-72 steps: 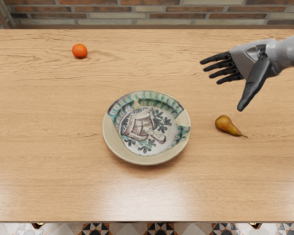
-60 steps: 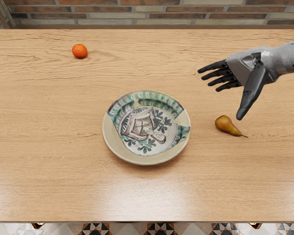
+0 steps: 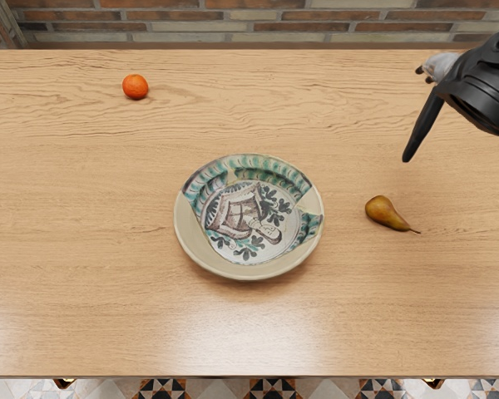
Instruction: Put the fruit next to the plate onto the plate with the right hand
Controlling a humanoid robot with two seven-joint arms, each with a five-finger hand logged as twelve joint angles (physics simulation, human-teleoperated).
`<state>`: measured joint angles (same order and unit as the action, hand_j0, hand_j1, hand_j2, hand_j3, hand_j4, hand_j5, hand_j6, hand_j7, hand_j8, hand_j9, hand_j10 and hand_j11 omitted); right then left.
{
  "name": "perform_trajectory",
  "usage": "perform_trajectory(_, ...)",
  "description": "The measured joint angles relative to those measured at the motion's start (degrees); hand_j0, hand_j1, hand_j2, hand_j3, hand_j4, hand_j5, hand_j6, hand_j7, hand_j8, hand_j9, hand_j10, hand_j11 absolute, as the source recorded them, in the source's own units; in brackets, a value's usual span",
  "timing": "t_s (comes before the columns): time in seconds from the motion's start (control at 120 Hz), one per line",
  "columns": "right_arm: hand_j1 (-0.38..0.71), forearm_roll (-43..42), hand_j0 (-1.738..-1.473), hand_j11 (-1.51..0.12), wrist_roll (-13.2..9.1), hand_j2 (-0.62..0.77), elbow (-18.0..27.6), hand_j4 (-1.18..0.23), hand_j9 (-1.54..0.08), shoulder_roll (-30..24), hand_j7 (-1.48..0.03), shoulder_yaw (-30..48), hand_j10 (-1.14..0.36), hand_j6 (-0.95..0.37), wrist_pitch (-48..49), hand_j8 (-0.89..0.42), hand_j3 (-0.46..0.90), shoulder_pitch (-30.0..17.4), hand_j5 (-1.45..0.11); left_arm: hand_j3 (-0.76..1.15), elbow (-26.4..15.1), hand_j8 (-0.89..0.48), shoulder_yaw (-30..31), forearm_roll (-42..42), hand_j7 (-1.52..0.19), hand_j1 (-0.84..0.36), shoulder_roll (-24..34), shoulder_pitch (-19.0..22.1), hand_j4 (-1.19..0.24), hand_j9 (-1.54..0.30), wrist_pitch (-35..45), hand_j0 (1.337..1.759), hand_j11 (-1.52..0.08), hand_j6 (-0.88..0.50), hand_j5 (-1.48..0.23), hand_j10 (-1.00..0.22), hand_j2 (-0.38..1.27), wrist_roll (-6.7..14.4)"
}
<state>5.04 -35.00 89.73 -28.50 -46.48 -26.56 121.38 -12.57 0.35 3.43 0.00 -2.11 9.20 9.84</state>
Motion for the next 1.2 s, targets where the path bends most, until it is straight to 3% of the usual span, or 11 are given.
perform_trajectory(0.217,-0.32,0.14,-1.658,-0.03,0.0,0.0,0.58,-0.03,-0.03,8.46,-0.03,-2.21,-0.03,-0.03,-7.39,-0.03,0.0,-7.74,-0.03,0.0,0.0,0.0,0.0,0.0,0.0,0.35,0.0,0.01,0.0,0.0,0.0,1.658,0.0,0.0,0.0,0.0,0.0,0.0)
perform_trajectory(0.342,-0.32,-0.15,-1.658,-0.03,0.0,0.0,-1.71,-0.03,-0.03,10.89,-0.03,-1.48,-0.03,-0.03,-8.12,-0.03,0.0,-12.72,-0.03,0.0,0.0,0.0,0.0,0.0,0.0,0.35,0.0,0.04,0.0,0.0,-0.02,1.658,0.0,0.0,0.0,0.0,0.0,0.0)
perform_trajectory(0.792,-0.24,-5.18,-1.658,-0.12,0.0,-0.02,-8.32,-0.09,-0.12,13.62,-0.12,2.16,-0.09,-0.09,-8.44,-0.09,0.0,-23.36,-0.12,0.0,0.0,0.0,0.0,0.0,0.0,0.35,0.0,0.0,0.0,0.0,-0.02,1.658,0.0,0.0,0.0,0.0,0.0,0.0)
perform_trajectory(1.2,-0.14,-7.65,-1.658,-0.23,0.0,-0.03,-11.25,-0.18,-0.23,14.4,-0.23,3.17,-0.18,-0.18,-8.44,-0.18,0.0,-27.33,-0.23,0.0,0.0,0.0,0.0,0.0,0.0,0.35,0.0,0.04,0.0,0.0,-0.02,1.658,0.0,0.0,0.0,0.0,0.0,0.0)
